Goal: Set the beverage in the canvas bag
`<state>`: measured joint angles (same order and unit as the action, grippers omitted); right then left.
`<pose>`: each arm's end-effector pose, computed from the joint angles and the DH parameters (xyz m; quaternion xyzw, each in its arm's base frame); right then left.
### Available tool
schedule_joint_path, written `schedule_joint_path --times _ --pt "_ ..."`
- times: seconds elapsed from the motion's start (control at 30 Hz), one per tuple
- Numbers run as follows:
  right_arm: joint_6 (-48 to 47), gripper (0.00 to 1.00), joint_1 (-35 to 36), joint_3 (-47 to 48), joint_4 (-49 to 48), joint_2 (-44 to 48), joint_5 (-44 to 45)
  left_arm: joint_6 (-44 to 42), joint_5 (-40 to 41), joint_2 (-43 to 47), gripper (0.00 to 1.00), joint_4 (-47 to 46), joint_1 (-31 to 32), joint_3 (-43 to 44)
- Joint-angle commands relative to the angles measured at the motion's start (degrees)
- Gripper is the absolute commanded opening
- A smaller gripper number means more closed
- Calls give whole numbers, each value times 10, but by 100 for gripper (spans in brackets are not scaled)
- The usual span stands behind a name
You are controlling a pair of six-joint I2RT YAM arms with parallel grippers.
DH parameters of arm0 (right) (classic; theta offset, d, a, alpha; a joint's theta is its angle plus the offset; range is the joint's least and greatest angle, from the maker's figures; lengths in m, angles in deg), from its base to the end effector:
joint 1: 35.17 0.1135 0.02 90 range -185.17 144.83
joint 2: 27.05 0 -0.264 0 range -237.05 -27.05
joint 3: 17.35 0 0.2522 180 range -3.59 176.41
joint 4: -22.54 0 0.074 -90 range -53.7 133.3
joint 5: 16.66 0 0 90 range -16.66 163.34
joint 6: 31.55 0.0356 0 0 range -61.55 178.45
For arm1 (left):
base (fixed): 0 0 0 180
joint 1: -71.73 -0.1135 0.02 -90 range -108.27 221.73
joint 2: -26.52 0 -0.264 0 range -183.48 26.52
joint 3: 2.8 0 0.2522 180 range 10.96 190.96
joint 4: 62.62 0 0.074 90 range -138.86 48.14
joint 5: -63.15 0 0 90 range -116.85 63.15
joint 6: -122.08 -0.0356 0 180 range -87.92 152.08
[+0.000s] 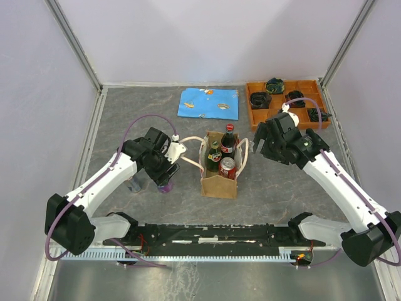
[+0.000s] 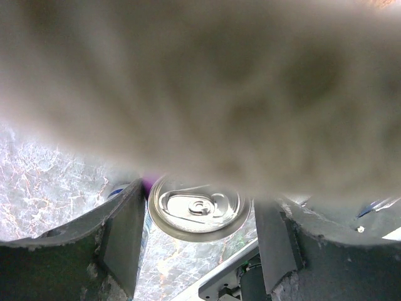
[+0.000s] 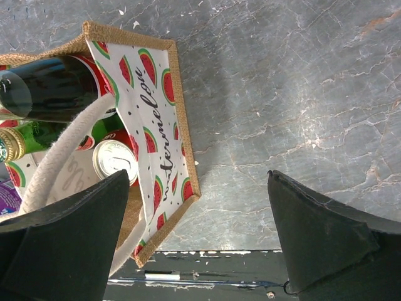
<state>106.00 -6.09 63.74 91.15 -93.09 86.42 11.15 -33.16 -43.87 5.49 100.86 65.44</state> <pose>0.1970 0.1003 0.3328 0.1866 0.9257 0.1077 0.3108 0.1906 -0.1107 0.2498 0.4247 0.8873 -0.0663 0.1668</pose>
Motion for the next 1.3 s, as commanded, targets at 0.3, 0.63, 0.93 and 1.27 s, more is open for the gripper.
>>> schedule_joint_path --times 0.3,0.63,0.93,1.27 --pt "12 99 -3 -13 -15 18 1 -4 13 45 3 51 -11 60" --pt "6 99 -3 -10 -28 5 -8 5 22 57 3 78 -65 113" --pt "-1 99 -4 -8 -30 1 -8 0 29 -16 3 50 -147 282" --pt "-7 99 -6 -6 -39 -8 -15 45 -50 -221 3 116 -114 671"
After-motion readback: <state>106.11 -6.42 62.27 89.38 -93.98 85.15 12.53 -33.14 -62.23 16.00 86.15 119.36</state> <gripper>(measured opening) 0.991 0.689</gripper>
